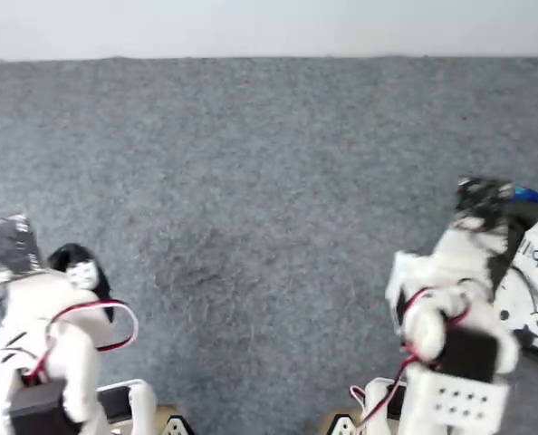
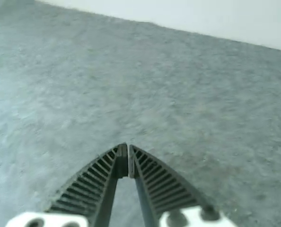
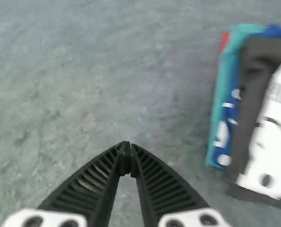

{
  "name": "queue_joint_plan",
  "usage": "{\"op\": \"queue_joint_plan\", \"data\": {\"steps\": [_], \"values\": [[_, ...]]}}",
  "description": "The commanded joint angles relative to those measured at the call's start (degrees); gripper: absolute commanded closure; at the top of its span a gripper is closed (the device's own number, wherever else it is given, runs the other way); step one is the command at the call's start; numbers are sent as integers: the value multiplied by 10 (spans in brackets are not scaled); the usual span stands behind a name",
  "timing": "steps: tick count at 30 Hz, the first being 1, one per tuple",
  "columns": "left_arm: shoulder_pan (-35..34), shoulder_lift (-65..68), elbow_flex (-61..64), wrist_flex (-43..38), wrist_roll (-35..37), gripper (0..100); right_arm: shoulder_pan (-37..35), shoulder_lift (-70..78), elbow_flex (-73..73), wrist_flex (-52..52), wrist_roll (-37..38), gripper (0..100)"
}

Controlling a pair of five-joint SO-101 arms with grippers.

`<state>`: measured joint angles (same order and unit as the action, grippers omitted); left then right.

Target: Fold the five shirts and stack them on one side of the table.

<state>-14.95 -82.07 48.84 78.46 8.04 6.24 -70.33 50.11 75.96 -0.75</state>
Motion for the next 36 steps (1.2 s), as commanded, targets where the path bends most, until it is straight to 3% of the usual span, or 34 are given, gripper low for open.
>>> {"op": "queue_joint_plan", "data": {"steps": [1, 8, 15, 26, 32, 36], "values": [[47, -74, 116, -75, 4, 986, -39, -70, 85, -44, -5, 988], [70, -216, 289, -105, 4, 987, -58, -200, 242, -87, -5, 988], [73, -218, 342, -110, 3, 987, -58, -336, 382, -82, -2, 988], [72, -219, 433, -108, -63, 987, -59, -334, 463, -79, -3, 988], [72, -219, 476, -110, -64, 987, -57, -336, 463, -10, -4, 988], [70, -219, 476, -101, -64, 987, -8, -336, 463, -10, -4, 988]]}}
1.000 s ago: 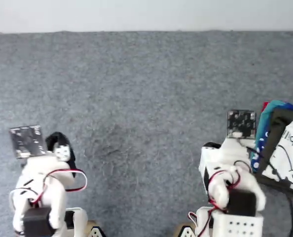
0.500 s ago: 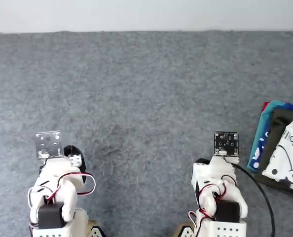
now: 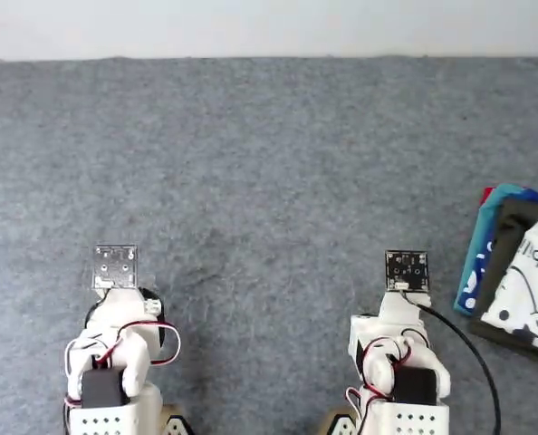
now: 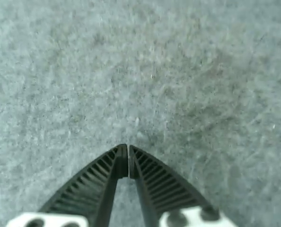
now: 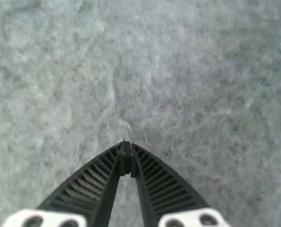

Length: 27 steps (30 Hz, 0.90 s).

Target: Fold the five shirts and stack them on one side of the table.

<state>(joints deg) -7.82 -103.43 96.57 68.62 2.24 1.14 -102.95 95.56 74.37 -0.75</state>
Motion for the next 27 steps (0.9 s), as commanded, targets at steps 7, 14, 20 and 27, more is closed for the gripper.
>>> {"op": "queue_joint_plan", "data": {"steps": [7, 14, 20, 27], "values": [[-4, -4, -1, 29, 22, 987, 261, -10, 9, 5, -3, 985], [0, -4, -1, 30, 76, 986, 269, -9, 9, 5, -3, 985], [0, -4, -1, 30, 76, 986, 269, -9, 9, 5, -3, 985], [0, -4, -1, 30, 76, 986, 269, -9, 9, 5, -3, 985]]}}
